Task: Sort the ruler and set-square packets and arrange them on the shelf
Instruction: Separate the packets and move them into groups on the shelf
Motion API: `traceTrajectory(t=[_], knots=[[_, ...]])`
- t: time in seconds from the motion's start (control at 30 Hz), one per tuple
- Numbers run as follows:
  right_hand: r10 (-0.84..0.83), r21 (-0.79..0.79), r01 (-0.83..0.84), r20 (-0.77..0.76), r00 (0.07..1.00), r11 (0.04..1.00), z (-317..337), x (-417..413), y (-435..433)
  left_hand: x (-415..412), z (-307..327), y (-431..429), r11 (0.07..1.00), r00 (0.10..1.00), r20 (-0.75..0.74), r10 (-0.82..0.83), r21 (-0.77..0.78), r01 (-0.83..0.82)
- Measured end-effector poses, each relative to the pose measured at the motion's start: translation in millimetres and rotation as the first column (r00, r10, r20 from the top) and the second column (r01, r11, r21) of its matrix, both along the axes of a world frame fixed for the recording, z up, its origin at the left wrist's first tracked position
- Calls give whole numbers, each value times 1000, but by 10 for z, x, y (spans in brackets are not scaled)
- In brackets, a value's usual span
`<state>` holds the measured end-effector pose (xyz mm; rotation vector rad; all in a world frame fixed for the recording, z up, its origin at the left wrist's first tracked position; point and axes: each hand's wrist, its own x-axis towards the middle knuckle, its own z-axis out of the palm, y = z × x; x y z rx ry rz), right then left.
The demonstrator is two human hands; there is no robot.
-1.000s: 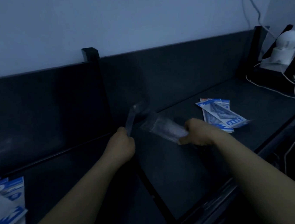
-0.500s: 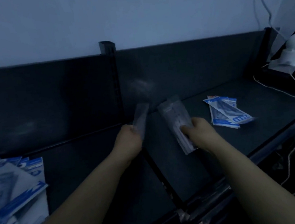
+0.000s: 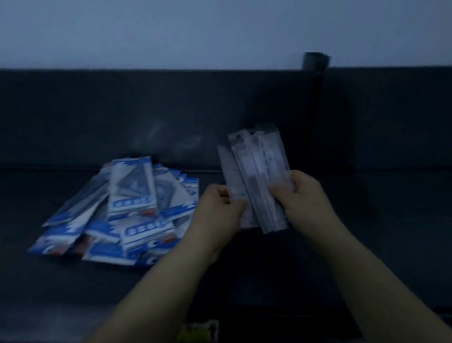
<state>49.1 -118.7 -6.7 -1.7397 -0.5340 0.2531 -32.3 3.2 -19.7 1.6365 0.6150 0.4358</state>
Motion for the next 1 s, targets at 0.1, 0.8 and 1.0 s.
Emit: traceTrajectory(t=[0.1,0.8,1.0], knots=[[100,-8,-100,37,994,995,30,-296,366,-424,69,253,995,996,43,82,-59,-79],[477,96,-475,9,879,875,92,-3050,3716,-3612,293,3039,873,873,34,487,-20,-487],[540,77,-536,-47,841,841,97,-3448,4440,-4008,325,3701,834,834,39,551,-53,-549]])
